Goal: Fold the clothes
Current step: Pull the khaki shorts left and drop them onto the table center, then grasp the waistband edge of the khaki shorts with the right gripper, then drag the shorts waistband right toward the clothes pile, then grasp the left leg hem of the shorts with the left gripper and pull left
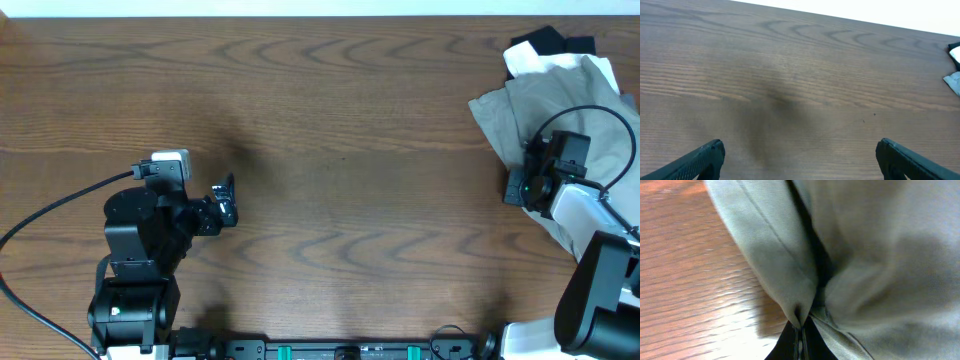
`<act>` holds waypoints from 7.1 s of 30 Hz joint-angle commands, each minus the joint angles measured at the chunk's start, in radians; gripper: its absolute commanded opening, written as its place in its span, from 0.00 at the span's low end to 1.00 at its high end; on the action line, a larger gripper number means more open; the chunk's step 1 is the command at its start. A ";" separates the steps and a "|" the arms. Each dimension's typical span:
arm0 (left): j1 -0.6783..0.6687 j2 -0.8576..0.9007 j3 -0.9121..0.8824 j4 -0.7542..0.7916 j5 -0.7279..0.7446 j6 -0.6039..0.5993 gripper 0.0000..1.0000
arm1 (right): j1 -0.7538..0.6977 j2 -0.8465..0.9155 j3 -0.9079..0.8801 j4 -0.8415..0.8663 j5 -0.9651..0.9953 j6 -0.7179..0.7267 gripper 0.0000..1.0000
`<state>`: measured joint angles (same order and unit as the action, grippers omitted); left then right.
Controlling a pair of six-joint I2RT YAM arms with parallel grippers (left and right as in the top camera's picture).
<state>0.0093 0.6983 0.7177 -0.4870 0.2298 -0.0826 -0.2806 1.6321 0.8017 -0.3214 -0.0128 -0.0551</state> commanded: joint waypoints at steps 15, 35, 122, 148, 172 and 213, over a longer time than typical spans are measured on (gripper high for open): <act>0.000 -0.001 0.023 0.013 0.006 -0.009 0.98 | 0.673 -0.252 0.262 0.112 0.008 0.050 0.17; 0.000 0.000 0.022 0.013 0.006 -0.009 0.98 | 0.552 -0.220 0.239 -0.277 -0.099 0.028 0.50; 0.000 0.000 0.022 -0.002 0.006 -0.009 0.98 | 0.748 -0.163 0.407 -0.273 0.193 0.045 0.01; 0.000 0.001 0.022 -0.002 0.006 -0.009 0.98 | 0.228 0.038 0.452 -0.374 0.117 0.249 0.31; -0.126 0.800 0.022 0.465 0.006 -0.005 0.98 | 0.229 0.039 0.369 -0.476 0.042 0.247 0.34; -0.097 0.519 0.023 0.601 -0.209 0.011 0.06 | 0.227 0.039 0.369 -0.473 0.050 0.240 0.36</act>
<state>-0.1040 1.3396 0.7273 0.1379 0.1169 -0.0853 -0.0589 1.6691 1.1748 -0.7944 0.0334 0.2001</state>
